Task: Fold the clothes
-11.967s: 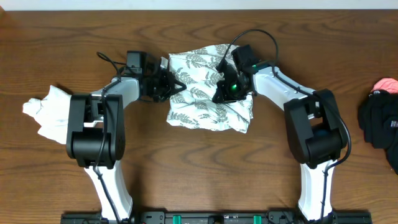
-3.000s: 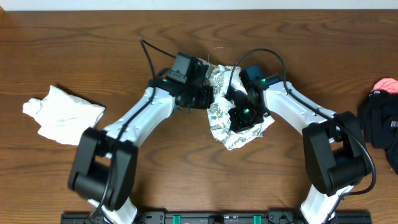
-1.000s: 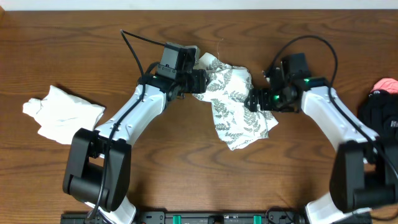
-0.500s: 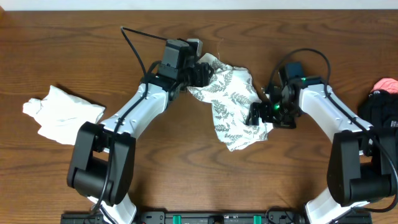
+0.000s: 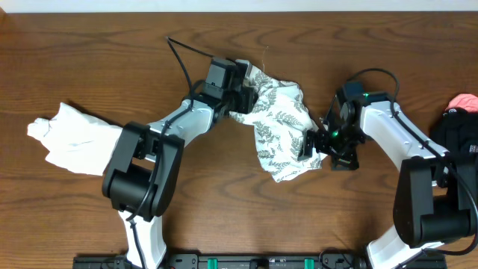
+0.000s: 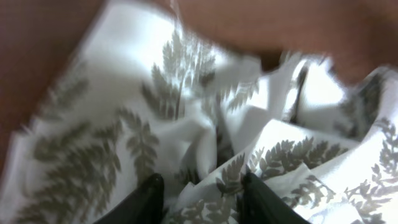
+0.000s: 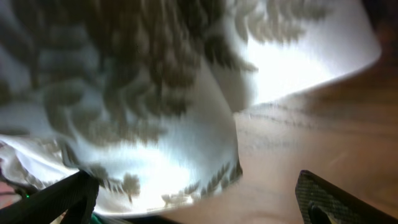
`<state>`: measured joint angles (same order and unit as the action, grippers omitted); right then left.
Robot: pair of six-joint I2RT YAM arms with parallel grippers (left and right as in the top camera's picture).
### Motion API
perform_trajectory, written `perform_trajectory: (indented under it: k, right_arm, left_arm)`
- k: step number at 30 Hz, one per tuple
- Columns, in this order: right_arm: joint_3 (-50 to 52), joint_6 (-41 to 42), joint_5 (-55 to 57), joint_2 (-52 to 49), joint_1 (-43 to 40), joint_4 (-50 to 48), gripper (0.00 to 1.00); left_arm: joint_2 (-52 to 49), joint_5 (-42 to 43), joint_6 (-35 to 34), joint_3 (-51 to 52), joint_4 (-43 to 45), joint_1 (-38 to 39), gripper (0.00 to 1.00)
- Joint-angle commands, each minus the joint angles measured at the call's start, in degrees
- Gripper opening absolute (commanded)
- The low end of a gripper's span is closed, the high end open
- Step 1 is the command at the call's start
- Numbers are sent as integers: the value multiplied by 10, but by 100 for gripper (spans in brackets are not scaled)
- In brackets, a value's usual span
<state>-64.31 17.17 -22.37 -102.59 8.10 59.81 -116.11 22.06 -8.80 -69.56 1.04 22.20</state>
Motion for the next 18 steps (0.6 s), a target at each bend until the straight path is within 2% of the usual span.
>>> perform_trajectory:
  k: [1,4,11,14,18]
  right_arm:
    - [2,51,-5,10,-6,-31,99]
    - [6,77,10,9,-6,-85,99]
    - [15,83,60,6,-6,-193,99]
    - [15,56,82,2,-6,-268,99]
    - [15,-38,64,-2,-6,-392,99]
  left_arm:
    - [-1,38,11,-8,-34,5,33]
    - [8,59,10,-8,-105,5,25]
    - [64,61,10,-8,-264,6,20]
    - [96,61,10,-8,-323,13,19]
    - [125,60,11,-8,-377,29,18]
